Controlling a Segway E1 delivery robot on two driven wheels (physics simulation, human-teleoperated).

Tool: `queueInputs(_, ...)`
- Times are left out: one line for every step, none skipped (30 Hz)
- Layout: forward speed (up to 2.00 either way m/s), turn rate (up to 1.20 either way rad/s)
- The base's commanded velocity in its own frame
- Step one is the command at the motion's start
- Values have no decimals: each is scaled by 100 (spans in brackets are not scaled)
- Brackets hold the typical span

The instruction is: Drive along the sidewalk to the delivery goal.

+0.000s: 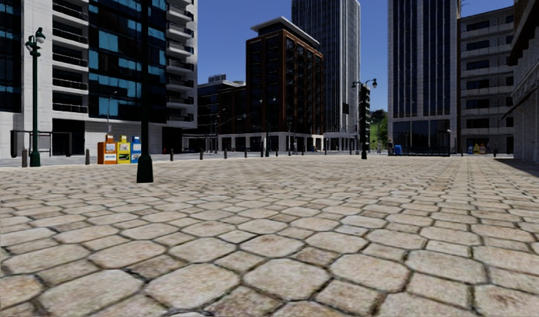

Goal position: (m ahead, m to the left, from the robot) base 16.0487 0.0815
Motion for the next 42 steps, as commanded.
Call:
queueInputs(200,0)
queueInputs(200,0)
queueInputs(200,0)
queueInputs(200,0)
queueInputs(200,0)
queueInputs(200,0)
queueInputs(200,0)
queueInputs(200,0)
queueInputs(200,0)
queueInputs(200,0)
queueInputs(200,0)
queueInputs(200,0)
queueInputs(200,0)
queueInputs(200,0)
queueInputs(200,0)
queueInputs(200,0)
queueInputs(200,0)
queueInputs(200,0)
queueInputs(200,0)
queueInputs(200,0)
queueInputs(200,0)
queueInputs(200,0)
queueInputs(200,0)
queueInputs(200,0)
queueInputs(200,0)
queueInputs(200,0)
queueInputs(200,0)
queueInputs(200,0)
queueInputs(200,0)
queueInputs(200,0)
queueInputs(200,0)
queueInputs(200,0)
queueInputs(200,0)
queueInputs(200,0)
queueInputs(200,0)
queueInputs(200,0)
queueInputs(200,0)
queueInputs(200,0)
queueInputs(200,0)
queueInputs(200,0)
queueInputs(200,0)
queueInputs(200,0)
